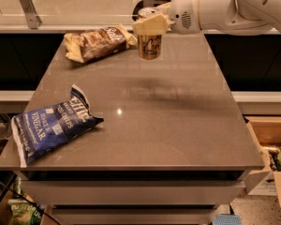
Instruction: Move orange can near brown chip bag
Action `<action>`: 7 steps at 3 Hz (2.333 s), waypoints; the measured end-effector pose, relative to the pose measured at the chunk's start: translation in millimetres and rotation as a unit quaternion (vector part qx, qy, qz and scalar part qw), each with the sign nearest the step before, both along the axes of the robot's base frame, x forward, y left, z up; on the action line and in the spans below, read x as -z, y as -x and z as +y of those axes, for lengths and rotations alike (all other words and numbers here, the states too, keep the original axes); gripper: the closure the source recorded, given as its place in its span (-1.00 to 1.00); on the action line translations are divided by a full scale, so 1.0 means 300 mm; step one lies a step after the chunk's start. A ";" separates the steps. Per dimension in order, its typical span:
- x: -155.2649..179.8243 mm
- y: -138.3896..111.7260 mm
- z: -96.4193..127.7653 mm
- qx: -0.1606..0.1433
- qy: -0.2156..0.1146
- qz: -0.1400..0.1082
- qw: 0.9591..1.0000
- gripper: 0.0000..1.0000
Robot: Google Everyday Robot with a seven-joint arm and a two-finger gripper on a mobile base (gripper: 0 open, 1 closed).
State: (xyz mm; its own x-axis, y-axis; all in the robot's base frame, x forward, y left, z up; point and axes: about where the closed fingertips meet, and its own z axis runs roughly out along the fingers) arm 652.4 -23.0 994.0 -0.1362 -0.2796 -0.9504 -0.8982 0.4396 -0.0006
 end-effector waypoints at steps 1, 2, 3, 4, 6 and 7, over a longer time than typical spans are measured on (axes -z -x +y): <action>-0.048 -0.102 0.032 0.024 0.013 -0.027 0.999 1.00; -0.055 -0.202 0.026 0.046 0.021 -0.049 0.998 1.00; -0.028 -0.281 0.013 0.057 0.017 -0.056 0.997 1.00; 0.019 -0.346 -0.008 0.066 0.012 -0.058 0.996 1.00; 0.108 -0.420 -0.037 0.069 0.004 -0.056 0.996 1.00; 0.161 -0.430 -0.017 0.059 -0.001 -0.046 0.997 1.00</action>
Offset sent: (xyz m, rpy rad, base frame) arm 0.1016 -0.0018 0.0188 -0.0635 -0.1562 -0.1583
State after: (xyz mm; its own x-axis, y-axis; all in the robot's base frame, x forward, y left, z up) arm 781.5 -28.3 945.8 -0.0798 -0.2651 -0.9609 -0.8368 0.5417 -0.0799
